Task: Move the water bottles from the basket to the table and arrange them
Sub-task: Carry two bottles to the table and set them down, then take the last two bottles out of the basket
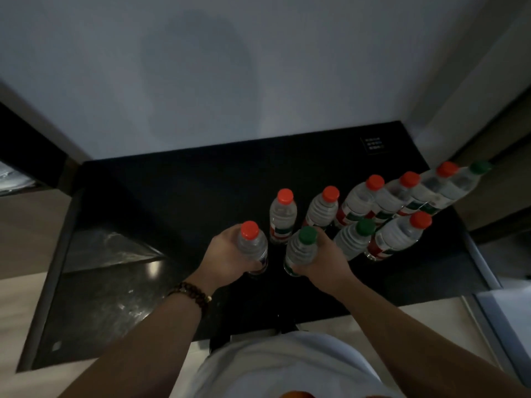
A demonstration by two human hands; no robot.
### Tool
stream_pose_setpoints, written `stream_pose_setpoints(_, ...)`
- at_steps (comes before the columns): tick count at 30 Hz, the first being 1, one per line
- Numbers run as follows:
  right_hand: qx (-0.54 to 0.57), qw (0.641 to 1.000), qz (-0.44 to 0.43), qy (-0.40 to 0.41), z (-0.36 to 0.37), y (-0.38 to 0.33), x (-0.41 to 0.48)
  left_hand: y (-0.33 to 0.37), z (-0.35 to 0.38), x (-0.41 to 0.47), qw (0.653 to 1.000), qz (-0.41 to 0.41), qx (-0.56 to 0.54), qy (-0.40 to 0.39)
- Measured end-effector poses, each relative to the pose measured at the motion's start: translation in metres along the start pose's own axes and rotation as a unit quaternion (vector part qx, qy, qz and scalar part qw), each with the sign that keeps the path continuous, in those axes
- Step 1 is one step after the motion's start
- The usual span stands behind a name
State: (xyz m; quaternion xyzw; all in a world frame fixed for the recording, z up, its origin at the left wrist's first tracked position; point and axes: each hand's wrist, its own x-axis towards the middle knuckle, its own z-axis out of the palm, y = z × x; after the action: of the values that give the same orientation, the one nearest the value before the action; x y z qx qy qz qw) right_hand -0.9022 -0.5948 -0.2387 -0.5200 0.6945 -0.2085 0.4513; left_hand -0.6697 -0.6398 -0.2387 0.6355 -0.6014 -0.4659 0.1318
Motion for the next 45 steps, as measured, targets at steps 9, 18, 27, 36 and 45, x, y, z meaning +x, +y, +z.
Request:
stream_pose_setpoints(9, -0.079, 0.995, -0.046, -0.04, -0.004, -0.001, 0.017, -0.011, 0.019, 0.009, 0.998, -0.054, -0.006, 0.029)
stream_pose_setpoints(18, -0.057, 0.998, -0.027, -0.029, 0.002, 0.014, 0.017, -0.006, 0.03, 0.003, 0.996, -0.072, -0.011, 0.041)
stream_pose_setpoints(27, -0.085, 0.992, -0.078, -0.041, -0.019, -0.025, -0.004, 0.011, 0.015, -0.018, 0.997, -0.061, 0.04, 0.04)
stream_pose_setpoints(36, -0.171, 0.959, -0.216, -0.068, -0.017, -0.146, -0.036, 0.028, -0.071, -0.109, 0.971, -0.104, 0.168, 0.132)
stream_pose_setpoints(45, -0.362, 0.858, -0.319, -0.174, 0.097, -0.218, -0.07, -0.042, -0.138, -0.227, 0.93, -0.233, 0.222, 0.177)
